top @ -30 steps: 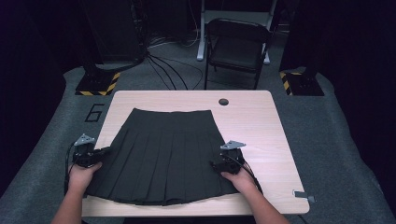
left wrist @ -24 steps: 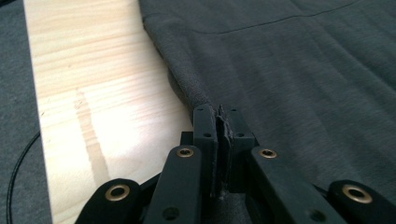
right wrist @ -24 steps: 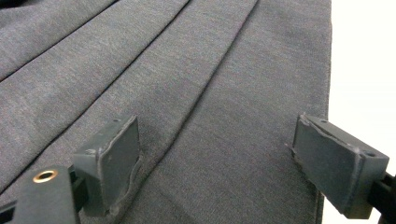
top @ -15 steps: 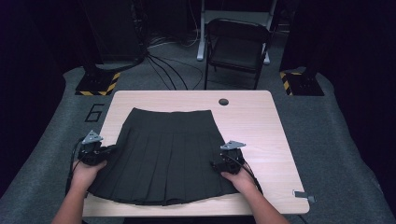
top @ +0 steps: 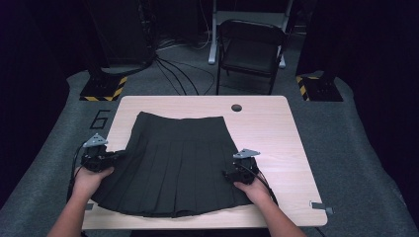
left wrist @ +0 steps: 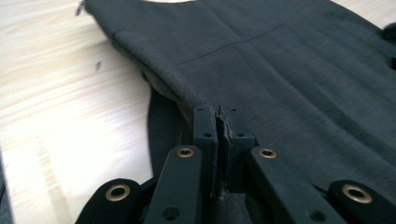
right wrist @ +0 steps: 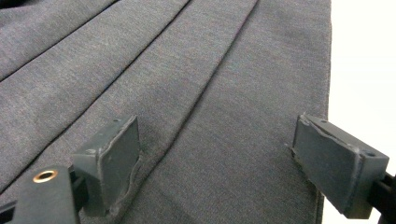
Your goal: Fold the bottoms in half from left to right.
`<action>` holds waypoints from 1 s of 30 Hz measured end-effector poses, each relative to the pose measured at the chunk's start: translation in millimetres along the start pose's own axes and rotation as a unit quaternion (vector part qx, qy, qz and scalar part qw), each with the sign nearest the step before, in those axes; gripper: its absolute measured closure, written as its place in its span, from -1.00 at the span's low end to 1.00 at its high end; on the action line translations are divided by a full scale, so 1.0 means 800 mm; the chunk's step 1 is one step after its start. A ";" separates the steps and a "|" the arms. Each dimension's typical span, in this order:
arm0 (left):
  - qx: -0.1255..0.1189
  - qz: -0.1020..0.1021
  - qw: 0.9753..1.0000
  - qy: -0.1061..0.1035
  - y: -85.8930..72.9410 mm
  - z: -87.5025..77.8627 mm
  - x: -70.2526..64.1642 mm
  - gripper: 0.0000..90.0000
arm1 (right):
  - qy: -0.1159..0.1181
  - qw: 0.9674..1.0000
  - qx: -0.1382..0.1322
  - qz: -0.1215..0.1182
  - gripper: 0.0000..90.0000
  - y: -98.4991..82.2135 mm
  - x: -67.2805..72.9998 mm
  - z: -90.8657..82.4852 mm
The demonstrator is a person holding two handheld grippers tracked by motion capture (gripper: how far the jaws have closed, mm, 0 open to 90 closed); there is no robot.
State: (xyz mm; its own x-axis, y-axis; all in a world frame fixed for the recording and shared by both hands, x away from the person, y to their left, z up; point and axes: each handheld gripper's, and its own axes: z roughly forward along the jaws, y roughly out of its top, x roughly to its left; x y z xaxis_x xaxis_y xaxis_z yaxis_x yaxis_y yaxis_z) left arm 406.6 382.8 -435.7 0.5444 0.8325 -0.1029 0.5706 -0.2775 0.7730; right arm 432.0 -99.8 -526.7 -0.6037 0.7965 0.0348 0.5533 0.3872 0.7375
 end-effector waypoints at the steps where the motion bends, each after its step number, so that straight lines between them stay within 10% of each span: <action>1: 0.000 0.006 1.000 -0.002 0.002 0.001 -0.004 0.91 | 0.000 1.000 0.000 0.000 -0.67 0.000 0.000 0.000; 17: -0.011 0.071 0.996 -0.056 0.046 0.022 -0.075 0.91 | 0.000 1.000 -0.001 0.000 -0.67 0.000 0.000 0.000; 30: -0.015 0.080 0.992 -0.092 0.059 0.045 -0.106 0.91 | 0.000 1.000 -0.001 0.000 -0.67 0.000 0.000 0.000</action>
State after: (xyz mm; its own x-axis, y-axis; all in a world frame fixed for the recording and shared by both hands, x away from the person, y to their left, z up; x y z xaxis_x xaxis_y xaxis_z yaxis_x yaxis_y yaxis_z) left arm 409.4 282.3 -413.3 0.7310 0.6767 -0.0876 0.4506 -0.3823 0.8067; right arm 432.1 -99.7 -526.9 -0.6029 0.7971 0.0347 0.5528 0.3860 0.7386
